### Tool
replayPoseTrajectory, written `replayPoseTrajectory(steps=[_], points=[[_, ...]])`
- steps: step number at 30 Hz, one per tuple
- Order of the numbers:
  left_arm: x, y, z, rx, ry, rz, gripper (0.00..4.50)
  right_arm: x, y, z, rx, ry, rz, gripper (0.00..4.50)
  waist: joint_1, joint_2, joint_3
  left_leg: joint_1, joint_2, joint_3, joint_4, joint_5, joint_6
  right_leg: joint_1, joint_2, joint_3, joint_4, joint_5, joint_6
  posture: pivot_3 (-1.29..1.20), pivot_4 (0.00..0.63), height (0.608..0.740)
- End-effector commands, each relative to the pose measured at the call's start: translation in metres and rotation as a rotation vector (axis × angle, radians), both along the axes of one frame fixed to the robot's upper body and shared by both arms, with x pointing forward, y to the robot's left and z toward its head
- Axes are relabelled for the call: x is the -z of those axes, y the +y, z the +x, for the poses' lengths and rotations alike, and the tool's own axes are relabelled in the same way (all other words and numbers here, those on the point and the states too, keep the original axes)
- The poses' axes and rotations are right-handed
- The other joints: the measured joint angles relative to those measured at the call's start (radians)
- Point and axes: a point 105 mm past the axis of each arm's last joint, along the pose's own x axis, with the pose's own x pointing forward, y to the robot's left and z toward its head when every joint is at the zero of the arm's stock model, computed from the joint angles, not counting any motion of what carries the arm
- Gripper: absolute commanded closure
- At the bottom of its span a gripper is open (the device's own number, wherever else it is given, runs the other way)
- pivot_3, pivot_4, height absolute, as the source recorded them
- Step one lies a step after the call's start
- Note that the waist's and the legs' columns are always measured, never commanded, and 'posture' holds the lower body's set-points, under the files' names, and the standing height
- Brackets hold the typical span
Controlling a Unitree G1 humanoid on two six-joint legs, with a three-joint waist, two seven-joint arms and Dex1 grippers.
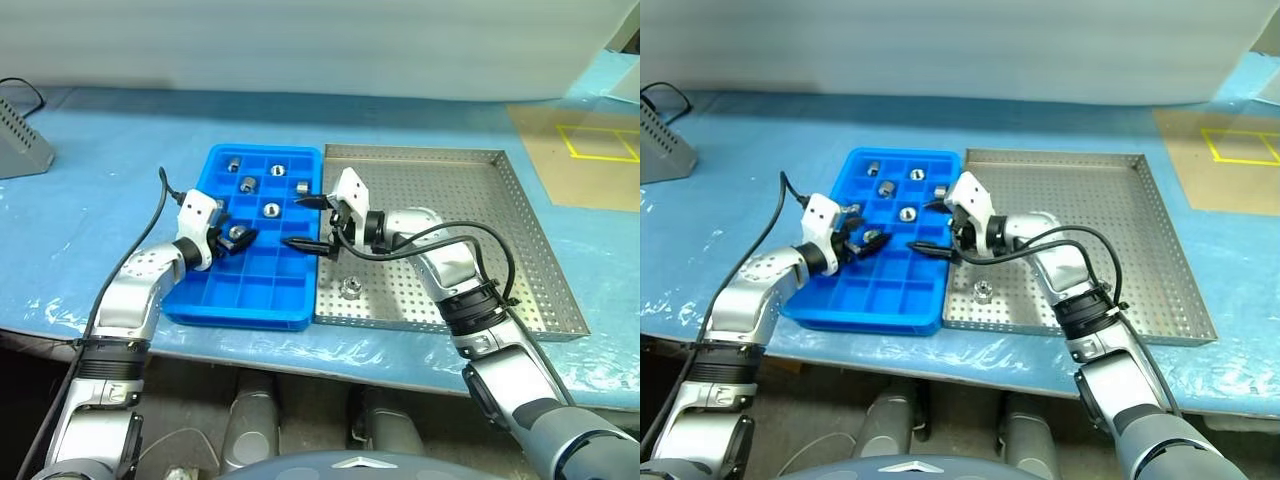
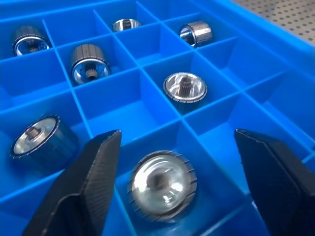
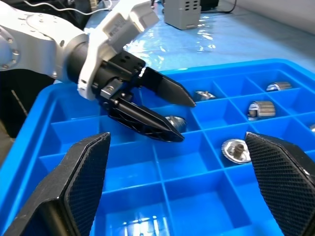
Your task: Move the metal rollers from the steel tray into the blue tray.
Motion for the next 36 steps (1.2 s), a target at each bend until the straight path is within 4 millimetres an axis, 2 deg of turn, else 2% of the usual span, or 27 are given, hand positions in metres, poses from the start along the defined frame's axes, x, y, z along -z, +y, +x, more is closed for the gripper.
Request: replayPoseTrajectory(steps=[1,5,8,12,14,16,18,20,24,36], points=[[-0.023,-0.01,0.002,0.063,-0.077,0.018,0.75,-0.017,-0.006,0.003,0.018,-0.061,0.024,0.0,-0.001,0.0,0.0,0.0,0.0,0.0,0.0,0.0,0.0,0.0,0.0,0.0,0.0,0.0,0.0,0.07,0.15,0.74],[-0.049,-0.035,-0.002,0.209,-0.144,0.005,0.75,-0.02,-0.021,0.006,0.065,-0.061,0.028,0.0,0.0,0.0,0.0,0.0,0.0,0.0,0.0,0.0,0.0,0.0,0.0,0.0,0.0,0.0,0.0,0.02,0.15,0.74],[-0.069,-0.053,-0.004,0.333,-0.192,-0.033,0.75,-0.032,-0.046,0.009,0.138,-0.061,0.056,0.0,0.002,0.0,0.0,0.0,0.0,0.0,0.001,0.0,0.0,0.0,0.0,0.0,0.0,0.0,0.0,-0.02,0.15,0.74],[-0.078,-0.074,0.006,0.445,-0.207,-0.008,0.75,-0.037,-0.081,0.016,0.27,-0.091,0.034,0.0,-0.015,0.0,0.0,0.0,0.0,0.001,0.001,0.0,0.0,0.001,0.0,0.001,0.001,0.0,0.0,-0.09,0.15,0.74],[-0.081,-0.085,0.007,0.515,-0.21,0.006,0.75,-0.038,-0.092,0.018,0.311,-0.099,0.023,0.0,-0.026,0.0,0.0,0.0,-0.001,0.001,0.001,0.0,0.0,0.001,0.0,0.001,0.001,0.0,0.0,-0.13,0.15,0.74],[-0.073,-0.107,-0.009,0.723,-0.197,0.082,0.75,-0.041,-0.107,0.018,0.37,-0.117,0.017,0.0,-0.041,0.0,0.0,0.001,-0.001,0.001,0.001,0.0,0.001,0.001,0.0,0.002,0.0,0.0,0.0,-0.17,0.15,0.74],[-0.069,-0.119,-0.011,0.819,-0.185,0.13,0.75,-0.045,-0.12,0.019,0.424,-0.133,0.019,0.0,-0.053,0.0,0.0,0.0,-0.001,0.002,0.001,0.0,0.001,0.001,0.0,0.002,0.0,0.0,0.0,-0.19,0.15,0.74],[-0.067,-0.125,-0.005,0.868,-0.18,0.173,0.75,-0.047,-0.13,0.019,0.468,-0.147,0.016,0.0,-0.065,0.0,0.0,0.0,-0.001,0.002,0.001,0.0,0.001,0.0,0.0,0.002,0.0,0.0,0.0,-0.22,0.15,0.74],[-0.06,-0.132,-0.012,1.047,-0.178,0.31,0.75,-0.046,-0.143,0.014,0.527,-0.148,0.016,0.0,-0.087,0.0,0.0,0.001,-0.001,0.002,0.002,0.0,0.001,0.0,0.0,0.002,0.0,0.0,0.0,-0.28,0.15,0.74],[-0.028,-0.141,-0.034,1.389,-0.141,0.583,0.75,-0.031,-0.149,-0.003,0.603,-0.12,0.016,0.0,-0.104,0.0,0.0,0.001,-0.001,0.003,0.003,-0.001,0.003,0.001,0.0,0.002,0.0,0.0,0.0,-0.37,0.15,0.74]])
